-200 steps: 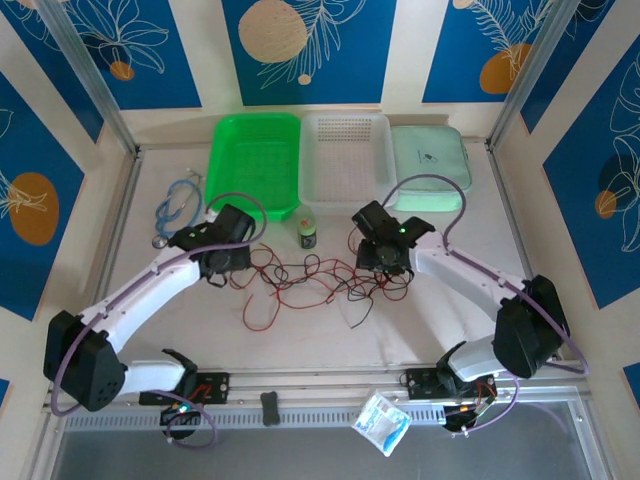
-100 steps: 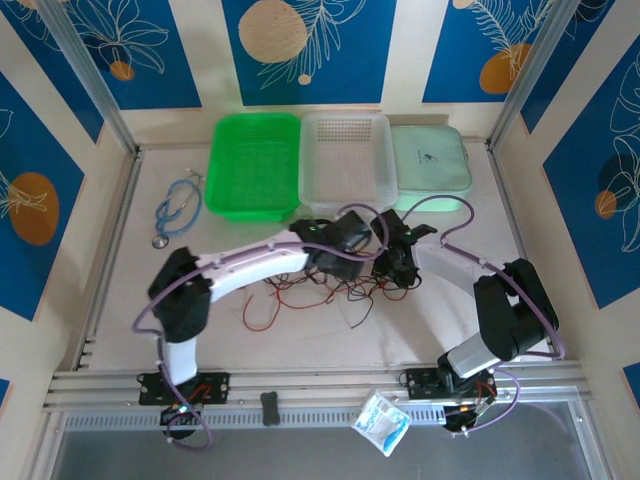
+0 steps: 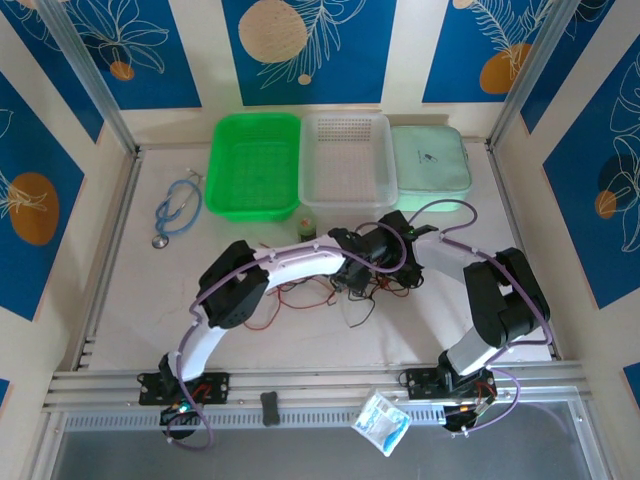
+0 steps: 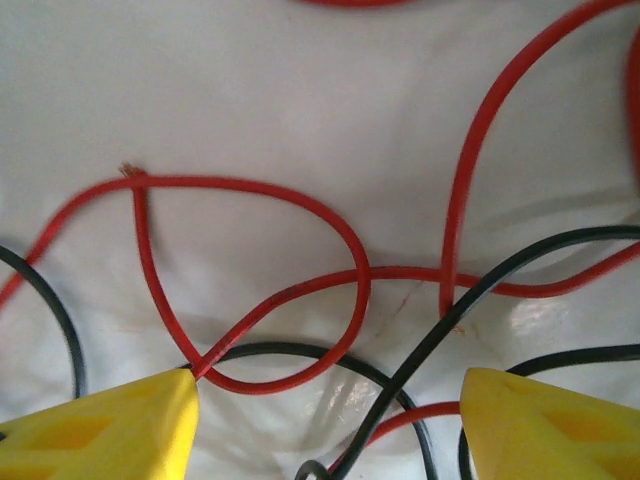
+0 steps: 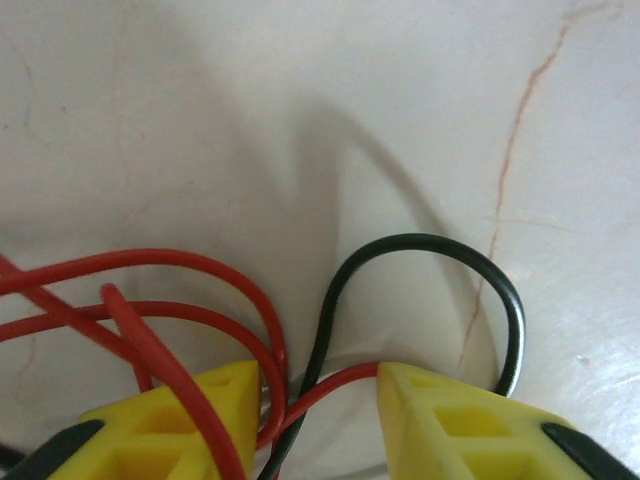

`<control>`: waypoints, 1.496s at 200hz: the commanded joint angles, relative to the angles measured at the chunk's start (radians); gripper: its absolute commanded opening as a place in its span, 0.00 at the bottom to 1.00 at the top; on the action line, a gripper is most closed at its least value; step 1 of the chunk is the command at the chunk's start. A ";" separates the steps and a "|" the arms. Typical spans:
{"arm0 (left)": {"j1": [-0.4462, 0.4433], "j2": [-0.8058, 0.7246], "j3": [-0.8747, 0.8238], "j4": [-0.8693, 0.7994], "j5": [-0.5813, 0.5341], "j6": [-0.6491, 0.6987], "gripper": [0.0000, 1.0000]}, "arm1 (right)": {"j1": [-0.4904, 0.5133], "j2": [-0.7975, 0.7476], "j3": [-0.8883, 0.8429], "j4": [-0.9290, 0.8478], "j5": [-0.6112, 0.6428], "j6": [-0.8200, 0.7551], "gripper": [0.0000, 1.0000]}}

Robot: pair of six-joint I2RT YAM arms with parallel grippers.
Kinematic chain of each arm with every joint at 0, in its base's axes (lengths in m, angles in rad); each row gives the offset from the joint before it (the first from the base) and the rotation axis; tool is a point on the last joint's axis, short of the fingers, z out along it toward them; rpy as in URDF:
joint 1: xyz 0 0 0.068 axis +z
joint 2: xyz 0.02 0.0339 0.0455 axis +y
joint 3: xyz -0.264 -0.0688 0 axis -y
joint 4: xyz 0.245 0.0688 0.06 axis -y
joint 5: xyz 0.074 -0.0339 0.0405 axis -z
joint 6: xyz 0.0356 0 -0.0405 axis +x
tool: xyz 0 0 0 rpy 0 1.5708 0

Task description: Untangle the cables

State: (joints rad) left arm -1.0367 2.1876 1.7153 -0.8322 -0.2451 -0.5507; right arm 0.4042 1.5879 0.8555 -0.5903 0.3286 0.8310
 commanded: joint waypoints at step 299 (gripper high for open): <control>0.148 -0.136 -0.439 0.147 0.016 -0.092 0.50 | 0.048 -0.230 -0.136 -0.126 -0.116 0.253 0.42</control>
State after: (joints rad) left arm -0.9310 1.9961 1.3361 -0.5266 -0.1867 -0.6537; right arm 0.4160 1.3159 0.7254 -0.7101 0.1852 1.0145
